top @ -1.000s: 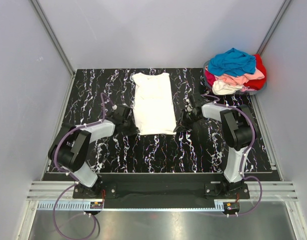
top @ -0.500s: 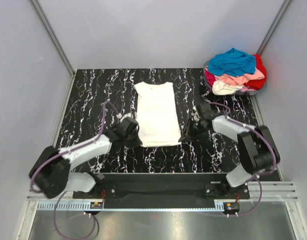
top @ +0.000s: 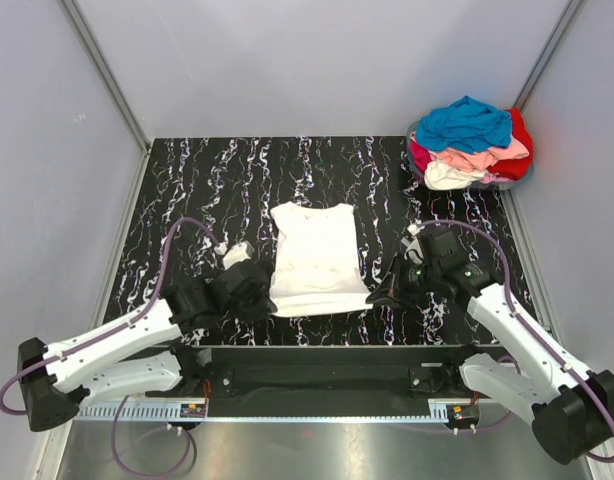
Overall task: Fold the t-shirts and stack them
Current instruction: Fold the tshirt
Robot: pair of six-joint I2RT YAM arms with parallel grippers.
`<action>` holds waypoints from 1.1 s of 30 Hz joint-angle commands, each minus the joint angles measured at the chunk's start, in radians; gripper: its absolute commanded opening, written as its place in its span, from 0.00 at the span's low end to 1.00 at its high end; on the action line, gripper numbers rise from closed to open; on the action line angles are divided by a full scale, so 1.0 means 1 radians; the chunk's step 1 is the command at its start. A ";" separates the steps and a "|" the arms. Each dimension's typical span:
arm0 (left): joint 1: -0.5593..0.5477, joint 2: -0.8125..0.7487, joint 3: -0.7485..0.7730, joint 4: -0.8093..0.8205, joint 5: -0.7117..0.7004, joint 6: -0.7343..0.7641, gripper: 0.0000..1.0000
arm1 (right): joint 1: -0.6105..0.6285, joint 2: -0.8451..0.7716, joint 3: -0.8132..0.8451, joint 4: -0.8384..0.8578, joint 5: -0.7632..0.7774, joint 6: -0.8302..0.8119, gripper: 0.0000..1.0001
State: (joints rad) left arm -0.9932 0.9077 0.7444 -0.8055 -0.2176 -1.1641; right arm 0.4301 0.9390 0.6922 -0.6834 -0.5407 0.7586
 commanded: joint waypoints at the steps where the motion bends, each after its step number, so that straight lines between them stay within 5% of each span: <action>1: 0.001 0.012 0.125 -0.152 -0.117 0.017 0.07 | 0.001 0.033 0.140 -0.100 0.041 -0.002 0.00; 10: 0.091 0.172 0.365 -0.172 -0.157 0.158 0.09 | 0.001 0.182 0.363 -0.122 0.140 -0.059 0.00; 33: 0.468 0.571 0.642 -0.003 0.145 0.460 0.12 | -0.062 0.604 0.731 -0.152 0.278 -0.175 0.00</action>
State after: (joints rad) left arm -0.5629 1.4235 1.2991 -0.8631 -0.1024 -0.7742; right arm 0.3893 1.4643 1.3109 -0.8192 -0.3340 0.6487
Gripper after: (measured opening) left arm 0.123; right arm 0.014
